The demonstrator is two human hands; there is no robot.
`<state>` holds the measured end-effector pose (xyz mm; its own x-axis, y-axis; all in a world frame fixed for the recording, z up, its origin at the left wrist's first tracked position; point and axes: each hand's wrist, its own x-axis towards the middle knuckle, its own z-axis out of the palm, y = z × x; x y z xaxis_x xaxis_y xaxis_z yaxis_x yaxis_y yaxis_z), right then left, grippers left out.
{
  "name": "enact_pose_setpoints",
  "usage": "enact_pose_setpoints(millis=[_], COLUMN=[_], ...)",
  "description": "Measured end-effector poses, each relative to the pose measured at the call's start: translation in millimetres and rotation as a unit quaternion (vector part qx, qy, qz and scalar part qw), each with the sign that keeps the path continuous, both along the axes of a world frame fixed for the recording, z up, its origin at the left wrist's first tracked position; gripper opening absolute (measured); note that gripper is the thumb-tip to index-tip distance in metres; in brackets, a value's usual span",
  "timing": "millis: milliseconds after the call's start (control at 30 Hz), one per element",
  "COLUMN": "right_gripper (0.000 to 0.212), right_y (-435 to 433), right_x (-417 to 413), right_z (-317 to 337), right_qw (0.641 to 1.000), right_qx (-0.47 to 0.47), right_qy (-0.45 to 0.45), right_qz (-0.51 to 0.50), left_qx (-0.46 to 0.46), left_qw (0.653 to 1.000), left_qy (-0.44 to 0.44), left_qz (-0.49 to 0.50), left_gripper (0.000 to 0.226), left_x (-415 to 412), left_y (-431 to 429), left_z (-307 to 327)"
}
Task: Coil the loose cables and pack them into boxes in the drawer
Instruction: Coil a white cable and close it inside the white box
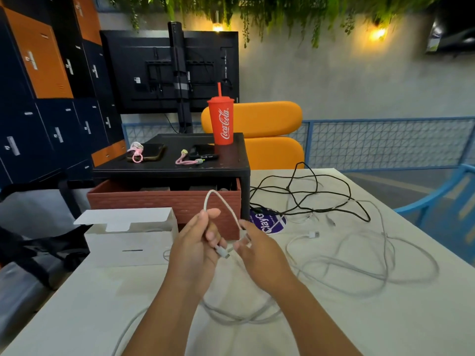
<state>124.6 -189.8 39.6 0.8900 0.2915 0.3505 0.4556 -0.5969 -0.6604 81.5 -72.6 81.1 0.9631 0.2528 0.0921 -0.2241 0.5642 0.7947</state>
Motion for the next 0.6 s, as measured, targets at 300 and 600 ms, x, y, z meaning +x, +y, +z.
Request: enact_pose_setpoints(millis=[300, 600], right_gripper=[0.018, 0.026], right_y=[-2.1, 5.2], right_x=[0.7, -13.9], right_z=[-11.1, -1.7], right_qw=[0.988, 0.979], right_qx=[-0.149, -0.171], right_qy=[-0.032, -0.057], right_qz=[0.013, 0.092], left_qx=[-0.115, -0.014], left_qw=[0.993, 0.998], left_qy=[-0.026, -0.043], left_qz=[-0.001, 0.039], left_gripper=[0.027, 0.03], left_x=[22.1, 16.9], left_y=[30.2, 37.7], left_z=[-20.6, -20.2])
